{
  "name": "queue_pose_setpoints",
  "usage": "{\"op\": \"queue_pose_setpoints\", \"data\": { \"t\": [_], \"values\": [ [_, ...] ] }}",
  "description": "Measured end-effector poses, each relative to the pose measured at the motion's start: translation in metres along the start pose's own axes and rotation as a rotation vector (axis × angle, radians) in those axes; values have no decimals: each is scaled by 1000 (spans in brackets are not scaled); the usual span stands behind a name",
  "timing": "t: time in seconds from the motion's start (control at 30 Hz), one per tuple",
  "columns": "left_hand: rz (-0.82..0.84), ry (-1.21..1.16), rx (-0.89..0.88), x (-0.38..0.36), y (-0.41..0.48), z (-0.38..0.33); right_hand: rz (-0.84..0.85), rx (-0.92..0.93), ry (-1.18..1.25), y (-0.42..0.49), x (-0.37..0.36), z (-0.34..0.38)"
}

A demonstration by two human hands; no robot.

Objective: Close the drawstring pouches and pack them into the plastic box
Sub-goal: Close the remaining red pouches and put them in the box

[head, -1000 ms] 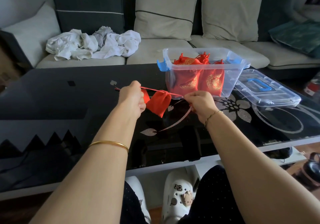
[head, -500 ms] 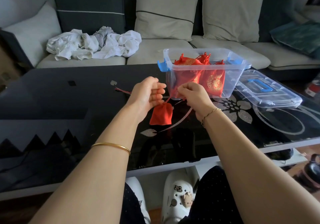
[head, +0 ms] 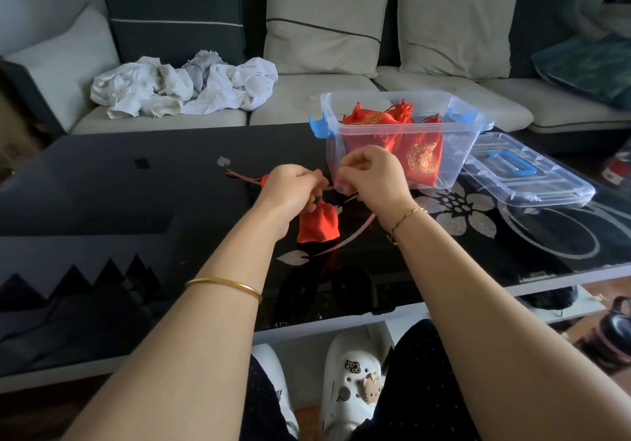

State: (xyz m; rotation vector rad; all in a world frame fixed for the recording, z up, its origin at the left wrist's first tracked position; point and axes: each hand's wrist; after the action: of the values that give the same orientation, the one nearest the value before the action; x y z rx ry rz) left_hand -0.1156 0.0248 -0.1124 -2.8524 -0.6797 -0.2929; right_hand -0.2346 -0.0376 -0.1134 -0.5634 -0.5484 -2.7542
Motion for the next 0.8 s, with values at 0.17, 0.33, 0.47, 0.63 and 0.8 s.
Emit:
{"op": "queue_pose_setpoints", "data": {
  "t": [0.17, 0.33, 0.47, 0.63, 0.8],
  "values": [
    [-4, -54, 18, -1, 4, 1, 193, -22, 100, -8, -9, 12],
    [-4, -100, 16, -1, 4, 0, 256, -10, 117, -10, -10, 15],
    [-12, -76, -11, -1, 1, 0, 241, 11, 59, -9, -8, 12],
    [-87, -53, -40, 0, -1, 2, 182, 105, -38, -8, -9, 6],
    [-137, -22, -39, -1, -1, 2, 167, 243, -133, -10, -12, 3]
  ]
}}
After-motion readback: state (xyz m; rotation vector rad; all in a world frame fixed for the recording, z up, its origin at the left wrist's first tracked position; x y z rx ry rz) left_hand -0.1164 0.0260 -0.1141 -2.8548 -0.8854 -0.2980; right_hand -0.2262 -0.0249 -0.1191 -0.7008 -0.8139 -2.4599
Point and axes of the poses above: each hand's wrist, its own y-axis towards the middle knuckle, its own x-axis out of the back of the hand, z = x × y, and after that the axes turned 4 degrees about x, right-handed
